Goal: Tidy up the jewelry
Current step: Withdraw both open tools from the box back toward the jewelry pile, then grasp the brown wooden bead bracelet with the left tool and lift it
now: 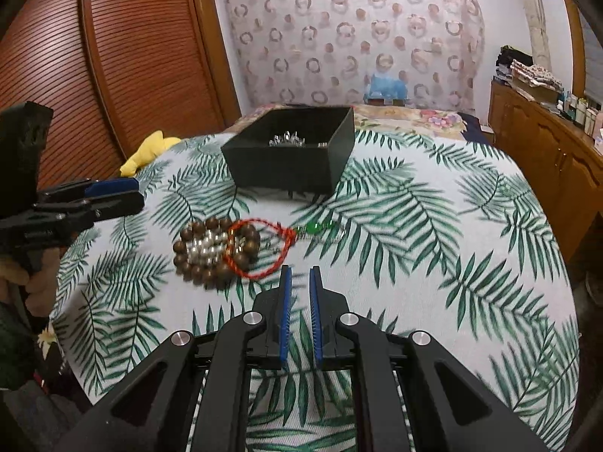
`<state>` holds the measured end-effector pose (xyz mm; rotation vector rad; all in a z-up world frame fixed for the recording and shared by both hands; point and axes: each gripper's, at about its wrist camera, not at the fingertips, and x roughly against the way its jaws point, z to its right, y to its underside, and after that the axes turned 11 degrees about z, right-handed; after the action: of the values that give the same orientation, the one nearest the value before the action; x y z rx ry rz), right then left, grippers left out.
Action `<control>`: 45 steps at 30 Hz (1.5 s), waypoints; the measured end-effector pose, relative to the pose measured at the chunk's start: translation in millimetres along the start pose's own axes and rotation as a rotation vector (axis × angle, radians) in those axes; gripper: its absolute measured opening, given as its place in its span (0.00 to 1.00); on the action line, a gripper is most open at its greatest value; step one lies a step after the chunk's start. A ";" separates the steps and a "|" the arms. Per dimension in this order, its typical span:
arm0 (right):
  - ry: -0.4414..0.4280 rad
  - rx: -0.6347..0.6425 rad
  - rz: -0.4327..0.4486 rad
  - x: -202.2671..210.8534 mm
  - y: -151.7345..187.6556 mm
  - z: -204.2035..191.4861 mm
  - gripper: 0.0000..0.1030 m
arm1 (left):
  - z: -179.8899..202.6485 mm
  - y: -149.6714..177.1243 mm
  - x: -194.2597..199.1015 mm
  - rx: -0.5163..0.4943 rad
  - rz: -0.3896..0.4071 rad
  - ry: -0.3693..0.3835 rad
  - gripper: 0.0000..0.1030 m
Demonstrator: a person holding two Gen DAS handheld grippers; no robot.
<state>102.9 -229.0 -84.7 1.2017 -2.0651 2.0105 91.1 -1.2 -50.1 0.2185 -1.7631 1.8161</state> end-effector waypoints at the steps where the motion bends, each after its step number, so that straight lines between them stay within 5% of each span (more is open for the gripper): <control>1: 0.002 0.002 -0.003 -0.3 3.6 -0.5 0.11 | 0.1 1.3 0.5 -0.002 -0.003 0.002 0.52; 4: -0.008 -0.002 -0.008 0.1 9.4 -2.0 0.24 | 0.4 3.5 1.2 -0.001 -0.006 0.012 0.46; 15: 0.005 0.050 -0.019 -3.5 22.6 -15.7 0.25 | 12.2 14.9 -25.6 0.016 -0.063 0.060 0.22; 28: 0.008 0.069 -0.019 -4.0 23.8 -19.1 0.25 | 9.6 24.8 -54.2 0.012 -0.125 0.026 0.21; 31: 0.009 0.069 -0.019 -4.1 23.9 -19.4 0.25 | 8.1 25.0 -54.6 0.021 -0.120 0.033 0.19; 32: 0.008 0.069 -0.019 -4.2 23.9 -19.2 0.25 | 8.4 24.8 -53.4 0.020 -0.117 0.037 0.12; 45: 0.005 0.073 -0.029 -6.1 24.3 -19.3 0.25 | 32.9 -3.3 6.2 0.016 0.052 0.088 0.12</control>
<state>85.2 -212.4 -105.0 1.2286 -1.9765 2.0904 78.6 -30.9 -40.6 0.0988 -1.7080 1.8483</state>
